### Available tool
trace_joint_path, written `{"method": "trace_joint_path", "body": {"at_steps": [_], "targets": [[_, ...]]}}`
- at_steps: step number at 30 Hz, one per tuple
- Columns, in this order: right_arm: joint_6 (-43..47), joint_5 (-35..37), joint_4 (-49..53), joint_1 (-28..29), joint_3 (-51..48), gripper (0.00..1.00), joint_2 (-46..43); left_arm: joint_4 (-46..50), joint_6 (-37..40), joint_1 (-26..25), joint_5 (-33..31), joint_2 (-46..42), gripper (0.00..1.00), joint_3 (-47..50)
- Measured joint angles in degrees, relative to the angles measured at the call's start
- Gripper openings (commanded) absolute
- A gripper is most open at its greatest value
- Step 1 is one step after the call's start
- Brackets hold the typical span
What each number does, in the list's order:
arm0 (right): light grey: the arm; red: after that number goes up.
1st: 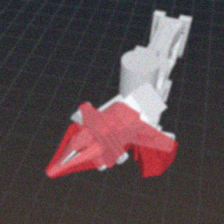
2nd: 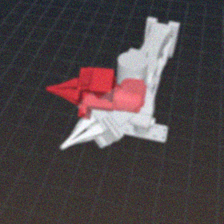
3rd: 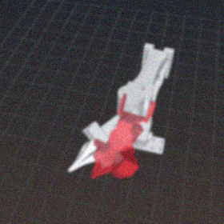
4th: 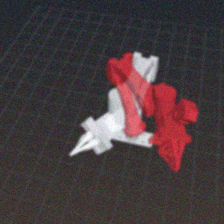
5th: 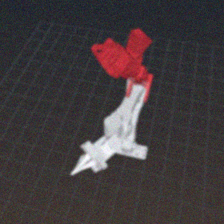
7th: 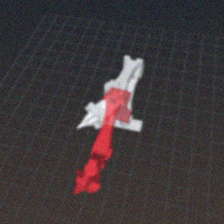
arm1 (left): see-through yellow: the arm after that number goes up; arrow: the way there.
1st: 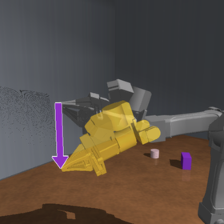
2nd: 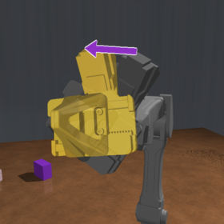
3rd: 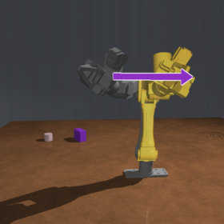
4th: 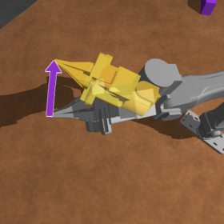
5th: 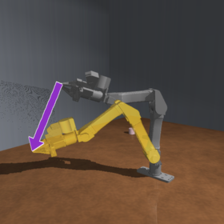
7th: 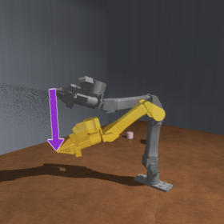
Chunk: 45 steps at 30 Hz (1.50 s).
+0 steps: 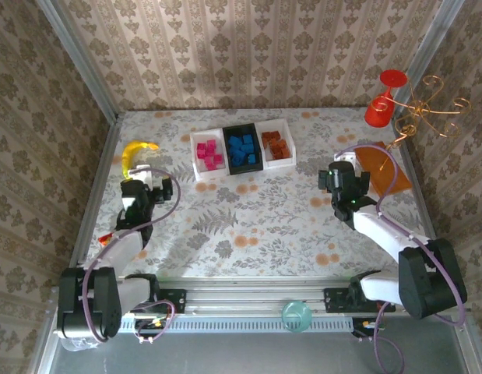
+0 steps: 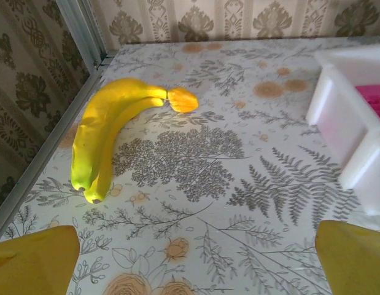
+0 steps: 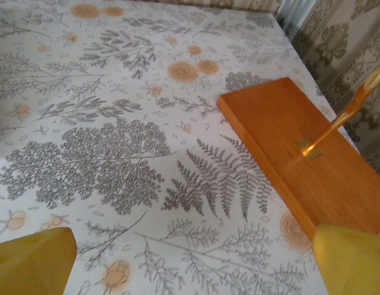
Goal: Sort the legos into containers by color
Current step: Reset both arms
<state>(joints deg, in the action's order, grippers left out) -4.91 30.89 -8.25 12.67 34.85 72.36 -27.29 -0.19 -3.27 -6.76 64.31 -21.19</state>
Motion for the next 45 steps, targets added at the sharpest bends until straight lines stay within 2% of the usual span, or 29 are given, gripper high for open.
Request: {"method": "trace_joint_path", "body": {"at_steps": [7, 17, 23, 27, 30, 45], "targets": [[3.91, -4.85, -10.14, -3.30, -6.01, 1.00, 2.23, -11.47, 1.95, 1.81, 1.22, 6.54, 1.00, 3.32], [5.20, -11.72, -21.97, -6.10, -11.13, 1.00, 2.73, -35.47, 1.42, 5.05, 5.14, 25.09, 1.00, 8.00], [5.11, -15.50, -30.29, -7.13, -13.07, 1.00, 4.09, -33.79, 1.36, 5.27, 8.31, 25.94, 1.00, 4.31], [4.55, -18.47, -37.92, -9.11, -13.11, 1.00, 12.11, -33.35, 1.36, 5.22, 8.76, 25.83, 1.00, 2.43], [4.24, -20.24, -37.79, -10.05, -13.07, 1.00, 15.45, -32.20, 1.36, 5.22, 8.59, 25.81, 1.00, 2.36], [3.19, -21.33, -39.19, -10.40, -13.05, 1.00, 15.45, -27.47, 1.77, 4.35, 9.01, 25.81, 1.00, 0.92]]}}
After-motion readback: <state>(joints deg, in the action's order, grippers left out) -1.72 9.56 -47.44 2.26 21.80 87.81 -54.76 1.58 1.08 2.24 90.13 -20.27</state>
